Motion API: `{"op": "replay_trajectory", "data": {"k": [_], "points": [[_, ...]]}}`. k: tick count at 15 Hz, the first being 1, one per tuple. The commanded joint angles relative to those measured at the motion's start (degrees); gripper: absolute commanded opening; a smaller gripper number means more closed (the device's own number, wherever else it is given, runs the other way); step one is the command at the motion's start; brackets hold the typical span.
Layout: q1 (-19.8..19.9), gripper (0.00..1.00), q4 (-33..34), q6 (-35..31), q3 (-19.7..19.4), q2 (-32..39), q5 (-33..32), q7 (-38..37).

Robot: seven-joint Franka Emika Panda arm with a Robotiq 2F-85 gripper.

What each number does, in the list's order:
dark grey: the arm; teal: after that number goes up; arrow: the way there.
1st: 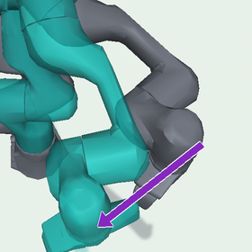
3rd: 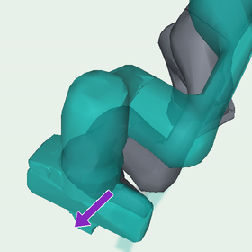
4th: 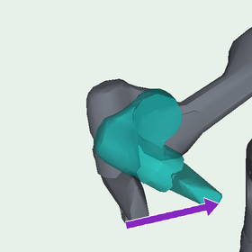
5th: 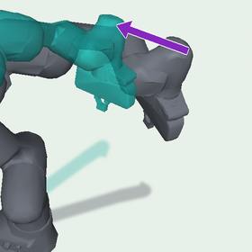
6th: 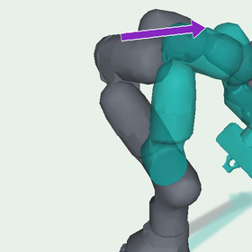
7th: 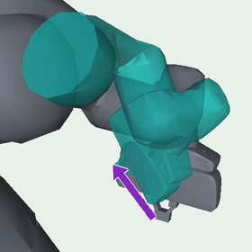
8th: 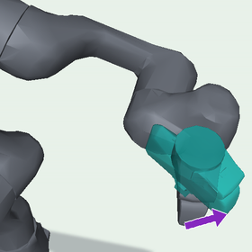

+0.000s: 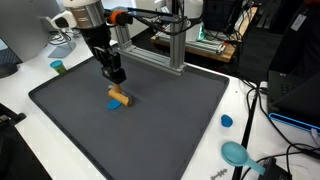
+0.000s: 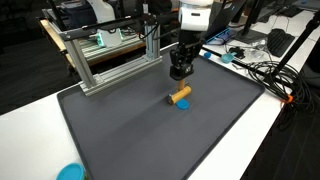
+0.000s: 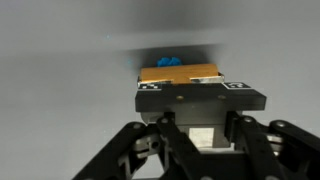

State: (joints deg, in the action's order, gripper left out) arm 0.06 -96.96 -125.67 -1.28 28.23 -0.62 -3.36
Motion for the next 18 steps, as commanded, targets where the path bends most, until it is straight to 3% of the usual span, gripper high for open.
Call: {"op": "replay_trajectory", "data": {"k": [1, 18], "points": [[0.4, 0.22, -0.2, 5.4, -0.7, 3.0, 0.1, -1.4], [1.2, 0.22, 0.7, 10.6, -0.7, 2.7, 0.6, -1.7]]}}
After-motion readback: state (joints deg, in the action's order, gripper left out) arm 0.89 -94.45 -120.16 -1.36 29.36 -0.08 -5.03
